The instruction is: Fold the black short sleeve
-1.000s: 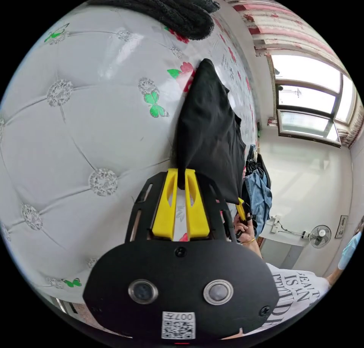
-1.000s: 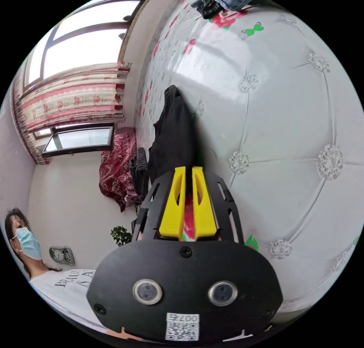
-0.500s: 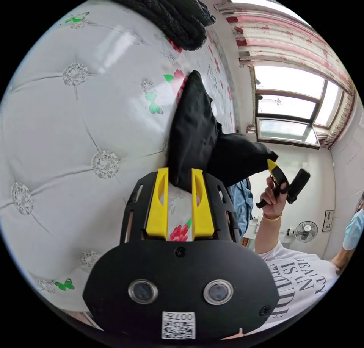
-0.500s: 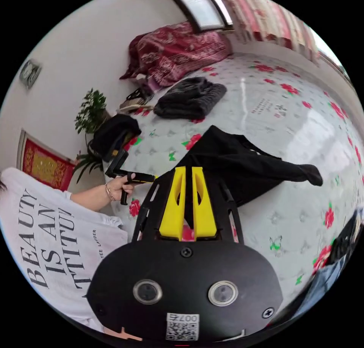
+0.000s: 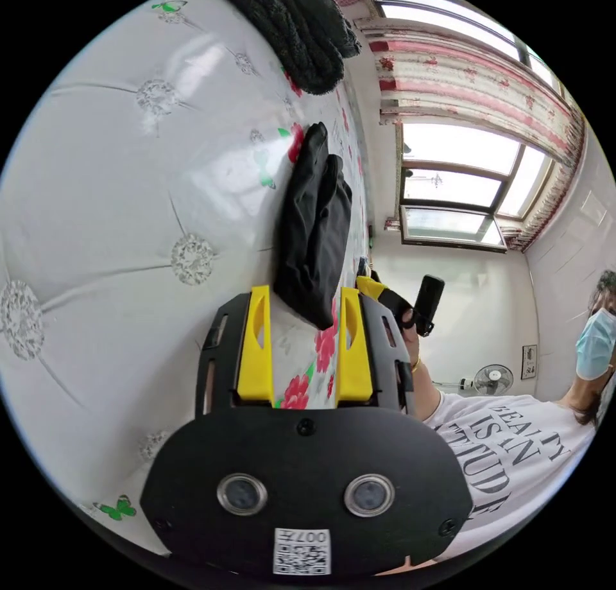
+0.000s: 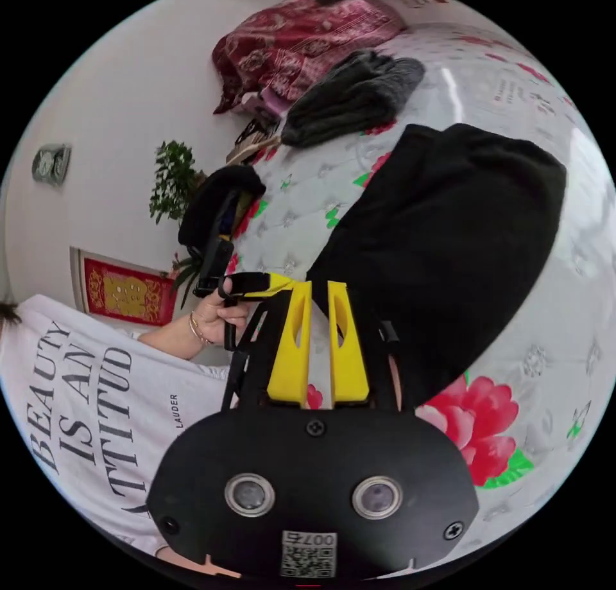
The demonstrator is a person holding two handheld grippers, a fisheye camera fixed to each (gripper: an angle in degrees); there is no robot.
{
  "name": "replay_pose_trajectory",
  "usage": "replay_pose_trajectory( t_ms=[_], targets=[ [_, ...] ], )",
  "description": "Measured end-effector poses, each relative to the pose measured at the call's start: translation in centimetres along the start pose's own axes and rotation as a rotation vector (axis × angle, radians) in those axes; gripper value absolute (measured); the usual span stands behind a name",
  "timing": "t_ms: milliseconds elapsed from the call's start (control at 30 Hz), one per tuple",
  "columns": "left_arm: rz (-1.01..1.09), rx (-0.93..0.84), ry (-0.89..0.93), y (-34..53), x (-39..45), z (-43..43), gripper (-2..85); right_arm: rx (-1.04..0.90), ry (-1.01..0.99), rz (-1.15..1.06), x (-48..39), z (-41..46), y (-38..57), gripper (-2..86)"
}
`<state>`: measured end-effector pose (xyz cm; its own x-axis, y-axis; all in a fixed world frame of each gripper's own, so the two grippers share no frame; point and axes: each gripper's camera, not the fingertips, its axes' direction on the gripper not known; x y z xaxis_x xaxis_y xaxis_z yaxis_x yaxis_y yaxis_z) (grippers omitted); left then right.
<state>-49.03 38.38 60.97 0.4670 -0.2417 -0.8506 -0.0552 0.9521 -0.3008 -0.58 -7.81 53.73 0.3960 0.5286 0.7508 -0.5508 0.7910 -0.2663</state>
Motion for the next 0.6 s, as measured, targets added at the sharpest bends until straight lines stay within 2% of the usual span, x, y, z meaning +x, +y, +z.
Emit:
replay_pose_trajectory(
  t_ms=[133, 233, 367, 600],
  targets=[
    [0.051, -0.067, 0.011, -1.1, 2.7, 1.8, 15.6, 0.267, -0.117, 0.385, 12.1, -7.0, 7.0, 5.3],
    [0.061, -0.1, -0.017, -2.7, 4.5, 3.1, 13.4, 0.349, -0.234, 0.559, 18.2, -7.6, 11.0, 5.6],
    [-0.026, -0.137, -0.045, -5.4, 6.2, 4.3, 5.9, 0.344, -0.313, 0.594, 21.8, -5.5, 11.2, 3.7],
    [0.041, -0.1, 0.007, -5.6, 14.5, -1.4, 5.1, 0.36, -0.522, 0.533, 21.7, -4.8, 10.3, 0.3]
  ],
)
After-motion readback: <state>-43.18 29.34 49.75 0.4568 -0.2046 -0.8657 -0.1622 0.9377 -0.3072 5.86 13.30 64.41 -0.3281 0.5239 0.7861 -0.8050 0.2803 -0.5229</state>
